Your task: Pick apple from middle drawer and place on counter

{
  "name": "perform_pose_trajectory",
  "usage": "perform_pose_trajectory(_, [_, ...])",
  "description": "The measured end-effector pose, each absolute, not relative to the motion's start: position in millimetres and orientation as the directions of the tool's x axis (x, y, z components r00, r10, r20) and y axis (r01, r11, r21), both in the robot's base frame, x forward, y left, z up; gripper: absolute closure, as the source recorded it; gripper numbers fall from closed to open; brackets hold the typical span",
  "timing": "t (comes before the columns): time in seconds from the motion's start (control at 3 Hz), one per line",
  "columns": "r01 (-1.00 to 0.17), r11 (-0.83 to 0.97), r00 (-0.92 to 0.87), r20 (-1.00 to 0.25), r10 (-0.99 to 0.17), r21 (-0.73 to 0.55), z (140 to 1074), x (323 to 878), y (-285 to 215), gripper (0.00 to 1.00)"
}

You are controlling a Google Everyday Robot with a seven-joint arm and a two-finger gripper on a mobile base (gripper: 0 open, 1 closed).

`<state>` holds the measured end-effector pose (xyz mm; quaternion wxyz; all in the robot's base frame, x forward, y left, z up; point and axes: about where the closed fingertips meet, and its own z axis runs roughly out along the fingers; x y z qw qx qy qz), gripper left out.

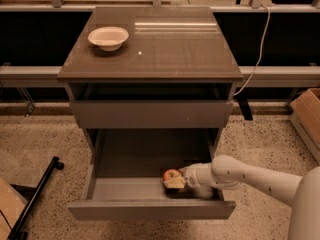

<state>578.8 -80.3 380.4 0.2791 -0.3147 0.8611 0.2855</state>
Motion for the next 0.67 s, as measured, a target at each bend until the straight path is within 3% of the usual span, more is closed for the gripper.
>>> perform_pose_trajectory(0.33, [-0.688,0.652,-0.654,-0.660,-0.369,0.318,382,581,-85,0.89])
perform_pose_trajectory(0.67, [-0.685,0.654,-0.653,-0.669,-0.356,0.320,416,576,-102,1.00])
